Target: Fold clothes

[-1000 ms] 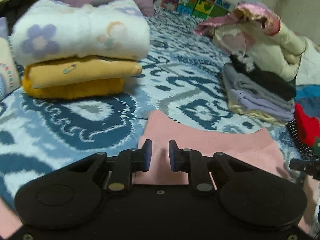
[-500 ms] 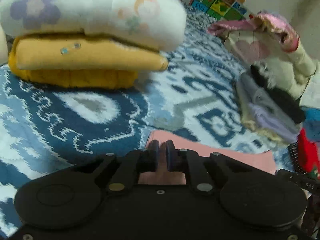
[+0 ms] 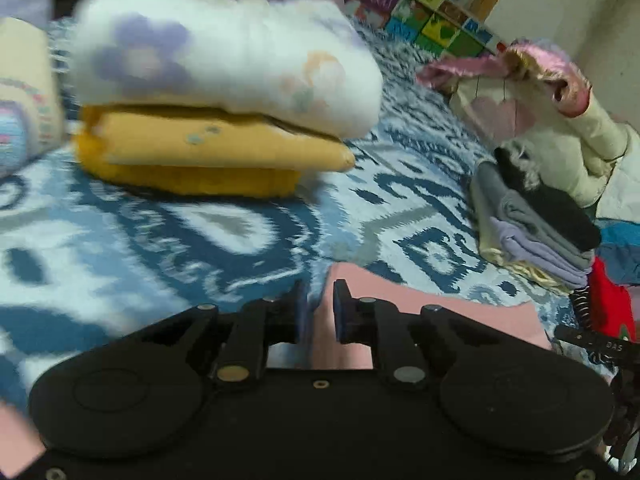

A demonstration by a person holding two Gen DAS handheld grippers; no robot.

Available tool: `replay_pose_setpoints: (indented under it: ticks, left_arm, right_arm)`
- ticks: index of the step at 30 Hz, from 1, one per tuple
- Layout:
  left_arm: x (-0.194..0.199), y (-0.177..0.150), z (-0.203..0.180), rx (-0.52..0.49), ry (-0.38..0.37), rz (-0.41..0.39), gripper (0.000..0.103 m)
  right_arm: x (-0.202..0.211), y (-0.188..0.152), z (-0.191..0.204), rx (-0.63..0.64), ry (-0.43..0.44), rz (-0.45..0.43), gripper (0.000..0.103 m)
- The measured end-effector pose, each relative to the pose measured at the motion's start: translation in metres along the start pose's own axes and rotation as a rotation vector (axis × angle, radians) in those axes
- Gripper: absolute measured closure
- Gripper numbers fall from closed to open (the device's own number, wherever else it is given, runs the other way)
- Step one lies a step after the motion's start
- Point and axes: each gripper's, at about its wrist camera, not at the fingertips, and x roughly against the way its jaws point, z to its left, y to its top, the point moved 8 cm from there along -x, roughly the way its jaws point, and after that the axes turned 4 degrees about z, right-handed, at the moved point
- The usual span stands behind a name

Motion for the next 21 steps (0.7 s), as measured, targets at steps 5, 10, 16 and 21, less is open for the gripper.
replay_pose_setpoints:
  ticks: [5, 10, 16, 21]
  left_arm:
    - [0.038, -0.038, -0.013, -0.08, 0.016, -0.001, 0.093]
    - [0.042, -0.082, -0.03, -0.148, 0.025, 0.023, 0.093]
    - [0.029, -0.107, -0.01, -0.093, 0.085, 0.042, 0.087]
    - [0.056, -0.113, -0.021, -0.078, 0.059, -0.007, 0.087]
  right_arm:
    - [0.048, -0.034, 0.004, 0.008, 0.013, -0.031, 0.093]
    - [0.078, -0.074, 0.009, -0.003, 0.029, -0.041, 0.093]
    - [0.073, -0.117, -0.001, -0.008, -0.044, -0.012, 0.103]
    - [0.091, -0.122, 0.008, -0.012, -0.027, -0.085, 0.097]
